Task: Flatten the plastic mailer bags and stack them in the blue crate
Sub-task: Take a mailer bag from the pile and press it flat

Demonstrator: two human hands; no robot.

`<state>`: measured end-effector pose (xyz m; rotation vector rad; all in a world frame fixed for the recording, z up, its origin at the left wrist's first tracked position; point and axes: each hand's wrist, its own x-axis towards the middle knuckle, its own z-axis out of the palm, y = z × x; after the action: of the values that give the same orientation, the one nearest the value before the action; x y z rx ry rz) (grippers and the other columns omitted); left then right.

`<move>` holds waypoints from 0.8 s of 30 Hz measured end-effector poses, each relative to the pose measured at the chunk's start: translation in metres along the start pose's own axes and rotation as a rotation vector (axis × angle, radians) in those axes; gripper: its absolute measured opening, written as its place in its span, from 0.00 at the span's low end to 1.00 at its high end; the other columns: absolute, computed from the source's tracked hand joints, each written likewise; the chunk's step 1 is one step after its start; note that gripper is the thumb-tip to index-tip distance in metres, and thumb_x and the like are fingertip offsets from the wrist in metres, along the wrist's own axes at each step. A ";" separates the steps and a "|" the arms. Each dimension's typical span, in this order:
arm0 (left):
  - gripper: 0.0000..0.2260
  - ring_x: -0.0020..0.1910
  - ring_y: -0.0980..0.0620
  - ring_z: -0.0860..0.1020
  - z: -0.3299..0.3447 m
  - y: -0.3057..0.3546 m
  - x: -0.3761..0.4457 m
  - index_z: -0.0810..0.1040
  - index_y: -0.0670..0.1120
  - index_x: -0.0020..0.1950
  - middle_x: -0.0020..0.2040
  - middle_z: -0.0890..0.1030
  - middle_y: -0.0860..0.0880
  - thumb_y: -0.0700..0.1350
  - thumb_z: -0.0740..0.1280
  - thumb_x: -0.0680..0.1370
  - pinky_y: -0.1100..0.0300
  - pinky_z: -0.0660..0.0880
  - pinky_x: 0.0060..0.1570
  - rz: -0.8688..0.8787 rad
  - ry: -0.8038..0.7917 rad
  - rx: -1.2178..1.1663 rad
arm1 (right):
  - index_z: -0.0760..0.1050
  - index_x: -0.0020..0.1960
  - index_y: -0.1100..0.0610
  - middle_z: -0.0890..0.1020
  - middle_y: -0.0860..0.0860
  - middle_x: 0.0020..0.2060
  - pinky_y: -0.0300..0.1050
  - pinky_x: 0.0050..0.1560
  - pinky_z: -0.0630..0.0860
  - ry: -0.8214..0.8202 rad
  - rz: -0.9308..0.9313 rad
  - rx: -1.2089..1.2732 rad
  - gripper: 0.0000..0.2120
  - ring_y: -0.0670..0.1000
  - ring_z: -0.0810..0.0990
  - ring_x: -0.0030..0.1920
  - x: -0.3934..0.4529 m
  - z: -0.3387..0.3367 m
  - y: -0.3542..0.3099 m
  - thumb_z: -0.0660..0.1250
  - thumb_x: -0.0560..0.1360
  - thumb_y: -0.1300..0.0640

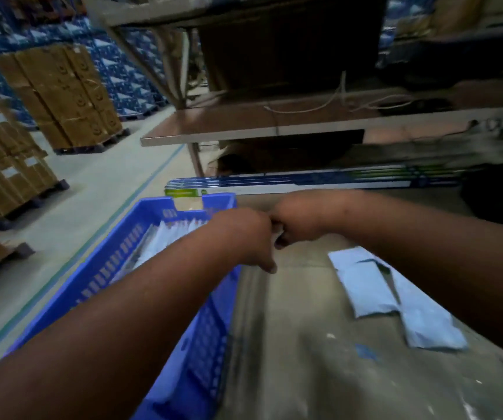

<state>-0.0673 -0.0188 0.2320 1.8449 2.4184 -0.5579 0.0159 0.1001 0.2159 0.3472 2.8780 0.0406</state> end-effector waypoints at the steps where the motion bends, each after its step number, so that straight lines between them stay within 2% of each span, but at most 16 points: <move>1: 0.30 0.59 0.44 0.81 -0.001 0.021 0.011 0.79 0.49 0.68 0.53 0.83 0.49 0.65 0.76 0.72 0.53 0.75 0.50 0.042 0.035 -0.007 | 0.78 0.68 0.50 0.83 0.49 0.59 0.44 0.50 0.70 -0.014 0.034 0.030 0.19 0.54 0.80 0.56 -0.021 0.009 0.020 0.73 0.79 0.48; 3: 0.34 0.64 0.45 0.79 0.005 0.058 0.030 0.76 0.53 0.72 0.65 0.81 0.49 0.67 0.76 0.71 0.52 0.77 0.58 0.105 0.060 -0.082 | 0.75 0.72 0.49 0.81 0.49 0.62 0.46 0.54 0.73 -0.024 0.101 0.080 0.22 0.52 0.79 0.56 -0.060 0.031 0.053 0.72 0.80 0.46; 5: 0.36 0.67 0.45 0.78 0.013 0.100 0.048 0.72 0.55 0.76 0.70 0.79 0.50 0.65 0.76 0.71 0.52 0.76 0.64 0.191 0.038 -0.165 | 0.72 0.75 0.47 0.80 0.50 0.66 0.46 0.57 0.72 -0.015 0.173 0.117 0.25 0.53 0.79 0.61 -0.100 0.067 0.087 0.71 0.80 0.44; 7: 0.37 0.69 0.45 0.76 0.025 0.141 0.061 0.70 0.56 0.78 0.72 0.77 0.50 0.63 0.77 0.73 0.54 0.75 0.65 0.281 0.037 -0.222 | 0.71 0.76 0.46 0.79 0.50 0.68 0.49 0.64 0.73 -0.013 0.272 0.188 0.28 0.55 0.78 0.67 -0.138 0.112 0.116 0.71 0.78 0.41; 9: 0.36 0.71 0.46 0.74 0.049 0.177 0.076 0.71 0.57 0.78 0.73 0.76 0.50 0.61 0.78 0.72 0.55 0.73 0.66 0.333 0.045 -0.281 | 0.73 0.74 0.48 0.78 0.51 0.69 0.55 0.68 0.74 -0.015 0.396 0.314 0.29 0.57 0.77 0.68 -0.171 0.162 0.137 0.72 0.77 0.41; 11: 0.39 0.70 0.45 0.75 0.083 0.209 0.092 0.69 0.57 0.78 0.73 0.76 0.49 0.64 0.77 0.70 0.51 0.74 0.67 0.341 0.053 -0.334 | 0.71 0.76 0.49 0.76 0.52 0.72 0.54 0.70 0.73 -0.008 0.537 0.409 0.31 0.57 0.76 0.69 -0.201 0.215 0.150 0.72 0.77 0.39; 13: 0.42 0.65 0.43 0.77 0.127 0.233 0.107 0.66 0.60 0.79 0.68 0.77 0.47 0.74 0.71 0.68 0.45 0.77 0.62 0.338 0.141 -0.355 | 0.67 0.79 0.48 0.73 0.52 0.73 0.52 0.69 0.73 0.054 0.644 0.484 0.40 0.57 0.76 0.70 -0.220 0.262 0.150 0.68 0.72 0.29; 14: 0.41 0.63 0.41 0.78 0.151 0.245 0.117 0.67 0.60 0.78 0.66 0.78 0.46 0.76 0.67 0.69 0.43 0.79 0.58 0.331 0.196 -0.362 | 0.67 0.77 0.47 0.74 0.53 0.70 0.53 0.66 0.75 0.103 0.679 0.536 0.44 0.58 0.76 0.68 -0.227 0.285 0.148 0.64 0.68 0.25; 16: 0.37 0.66 0.36 0.76 0.180 0.265 0.123 0.71 0.56 0.76 0.70 0.76 0.41 0.72 0.63 0.71 0.39 0.78 0.58 0.290 0.230 -0.299 | 0.68 0.71 0.47 0.76 0.52 0.63 0.53 0.59 0.77 0.202 0.735 0.619 0.41 0.57 0.78 0.64 -0.236 0.318 0.141 0.61 0.66 0.24; 17: 0.36 0.72 0.36 0.73 0.185 0.270 0.122 0.69 0.55 0.77 0.75 0.72 0.41 0.70 0.60 0.72 0.38 0.75 0.63 0.263 0.213 -0.235 | 0.68 0.71 0.47 0.77 0.52 0.61 0.53 0.58 0.78 0.247 0.769 0.630 0.39 0.57 0.77 0.62 -0.234 0.328 0.136 0.62 0.67 0.25; 19: 0.37 0.81 0.39 0.62 0.189 0.271 0.118 0.62 0.55 0.82 0.83 0.61 0.43 0.71 0.55 0.76 0.37 0.66 0.73 0.218 0.213 -0.131 | 0.62 0.77 0.48 0.76 0.53 0.67 0.53 0.61 0.77 0.301 0.815 0.627 0.42 0.58 0.75 0.65 -0.225 0.335 0.130 0.64 0.71 0.26; 21: 0.35 0.84 0.41 0.56 0.194 0.259 0.121 0.57 0.55 0.85 0.86 0.55 0.45 0.70 0.51 0.80 0.37 0.61 0.77 0.207 0.218 -0.094 | 0.55 0.82 0.50 0.72 0.55 0.73 0.54 0.64 0.75 0.330 0.799 0.635 0.46 0.59 0.73 0.69 -0.212 0.337 0.128 0.67 0.73 0.29; 24: 0.32 0.84 0.41 0.56 0.201 0.231 0.129 0.58 0.54 0.85 0.86 0.55 0.46 0.65 0.49 0.82 0.36 0.59 0.77 0.152 0.208 -0.074 | 0.52 0.83 0.50 0.70 0.56 0.73 0.53 0.64 0.75 0.324 0.705 0.676 0.45 0.59 0.72 0.69 -0.197 0.338 0.129 0.69 0.76 0.34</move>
<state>0.0774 0.0894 -0.0469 2.1273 2.3527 -0.2747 0.3131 0.1777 -0.0584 1.5773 2.8060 -0.8251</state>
